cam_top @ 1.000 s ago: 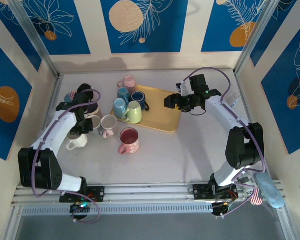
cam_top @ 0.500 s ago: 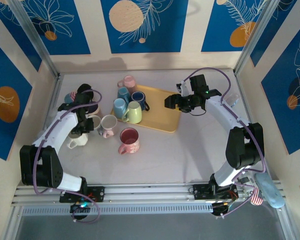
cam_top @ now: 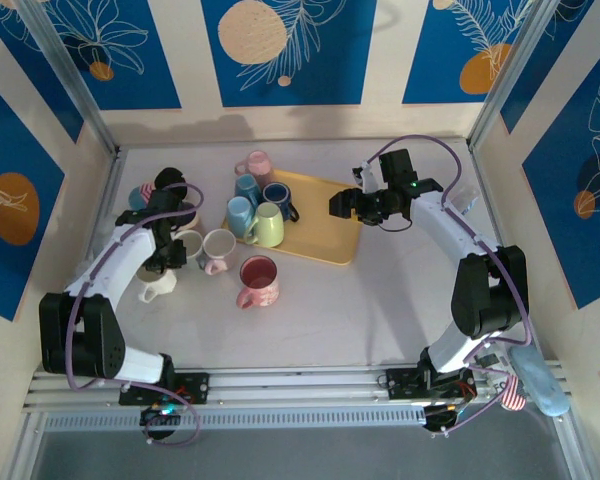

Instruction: Turn the mug right side up

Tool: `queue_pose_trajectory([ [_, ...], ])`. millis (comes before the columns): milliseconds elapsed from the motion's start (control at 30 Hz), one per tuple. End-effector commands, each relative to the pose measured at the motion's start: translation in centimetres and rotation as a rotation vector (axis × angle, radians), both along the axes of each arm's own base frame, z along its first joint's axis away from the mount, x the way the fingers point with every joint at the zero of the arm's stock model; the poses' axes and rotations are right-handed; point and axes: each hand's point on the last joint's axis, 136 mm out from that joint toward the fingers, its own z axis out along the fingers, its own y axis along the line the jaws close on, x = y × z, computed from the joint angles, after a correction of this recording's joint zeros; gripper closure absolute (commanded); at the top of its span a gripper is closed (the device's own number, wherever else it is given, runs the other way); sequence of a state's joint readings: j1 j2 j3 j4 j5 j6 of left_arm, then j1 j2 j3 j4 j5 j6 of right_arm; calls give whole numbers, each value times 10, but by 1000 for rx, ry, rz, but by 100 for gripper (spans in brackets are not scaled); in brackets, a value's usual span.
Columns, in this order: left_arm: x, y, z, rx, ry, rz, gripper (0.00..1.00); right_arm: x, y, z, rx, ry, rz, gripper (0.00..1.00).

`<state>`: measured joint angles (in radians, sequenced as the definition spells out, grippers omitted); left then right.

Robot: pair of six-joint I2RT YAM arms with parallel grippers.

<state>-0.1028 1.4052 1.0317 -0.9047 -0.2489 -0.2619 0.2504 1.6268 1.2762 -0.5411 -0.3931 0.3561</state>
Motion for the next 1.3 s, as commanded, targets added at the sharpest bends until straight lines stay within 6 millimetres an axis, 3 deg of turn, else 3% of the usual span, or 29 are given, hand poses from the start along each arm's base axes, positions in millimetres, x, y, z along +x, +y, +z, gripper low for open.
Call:
queue_pose_trajectory([
  [0, -4, -1, -2, -14, -1, -5, 69, -4, 2, 16, 3, -34, 20, 32],
  [367, -5, -2, 36, -17, -41, -25, 67, -3, 3, 15, -8, -33, 20, 31],
  [533, 1, -7, 70, -50, -110, -29, 67, -4, 10, 13, -54, -49, 46, 32],
  [600, 9, -20, 85, -130, -174, -48, 66, -6, 17, 11, -67, -50, 60, 32],
  [833, 38, -109, 135, -602, -467, -269, 65, 2, 61, -2, -140, -210, 202, 37],
  [1033, 38, -140, 139, -697, -513, -445, 60, 29, 78, -16, -197, -342, 326, 41],
  [1267, 37, -150, 140, -727, -555, -515, 59, 62, 88, -46, -283, -351, 386, 51],
])
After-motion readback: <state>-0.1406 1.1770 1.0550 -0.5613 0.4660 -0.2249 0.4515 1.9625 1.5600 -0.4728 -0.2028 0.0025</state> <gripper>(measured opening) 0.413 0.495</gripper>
